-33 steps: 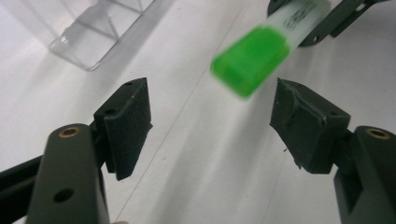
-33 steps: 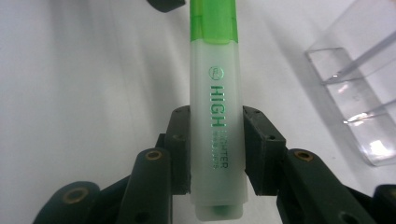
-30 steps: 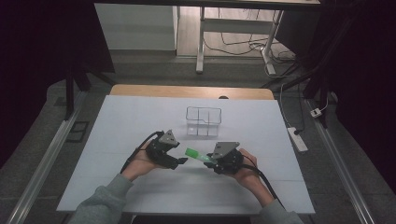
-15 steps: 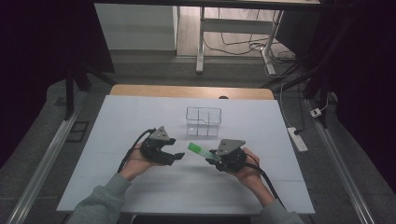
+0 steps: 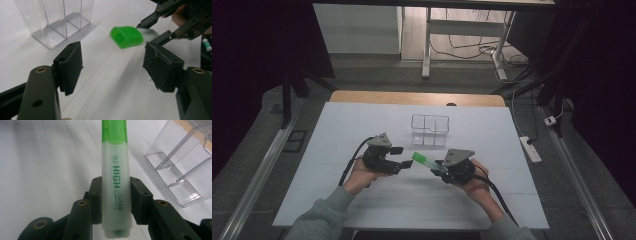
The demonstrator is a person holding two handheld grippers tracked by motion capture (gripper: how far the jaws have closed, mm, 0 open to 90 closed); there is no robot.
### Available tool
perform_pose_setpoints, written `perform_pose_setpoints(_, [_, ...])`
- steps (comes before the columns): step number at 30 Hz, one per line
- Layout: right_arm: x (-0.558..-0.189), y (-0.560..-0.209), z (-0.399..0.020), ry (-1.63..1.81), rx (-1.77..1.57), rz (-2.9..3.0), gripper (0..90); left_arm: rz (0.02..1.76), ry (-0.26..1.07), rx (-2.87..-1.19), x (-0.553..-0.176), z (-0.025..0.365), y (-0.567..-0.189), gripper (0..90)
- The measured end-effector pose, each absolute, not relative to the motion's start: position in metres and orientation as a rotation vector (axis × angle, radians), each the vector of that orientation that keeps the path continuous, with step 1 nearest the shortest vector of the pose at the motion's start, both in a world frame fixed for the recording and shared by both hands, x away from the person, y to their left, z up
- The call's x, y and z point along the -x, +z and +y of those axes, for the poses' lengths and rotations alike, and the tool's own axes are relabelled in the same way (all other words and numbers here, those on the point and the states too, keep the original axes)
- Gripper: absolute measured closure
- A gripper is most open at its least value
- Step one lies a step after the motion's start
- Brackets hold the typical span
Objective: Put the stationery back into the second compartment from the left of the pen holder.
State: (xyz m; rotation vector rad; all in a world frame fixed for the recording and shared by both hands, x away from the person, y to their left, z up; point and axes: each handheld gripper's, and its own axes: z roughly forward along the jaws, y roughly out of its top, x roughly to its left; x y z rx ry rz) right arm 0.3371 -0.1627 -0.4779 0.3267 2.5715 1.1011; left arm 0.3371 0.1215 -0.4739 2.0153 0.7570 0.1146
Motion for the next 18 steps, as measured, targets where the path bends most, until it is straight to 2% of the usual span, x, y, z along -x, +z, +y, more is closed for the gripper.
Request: perform_pose_setpoints(18, [-0.33, -0.484, -0.153, 1.116, -0.258, 2.539, 65.9, 0.764, 0.008, -1.998, -0.343, 0.103, -0.484, 30.4])
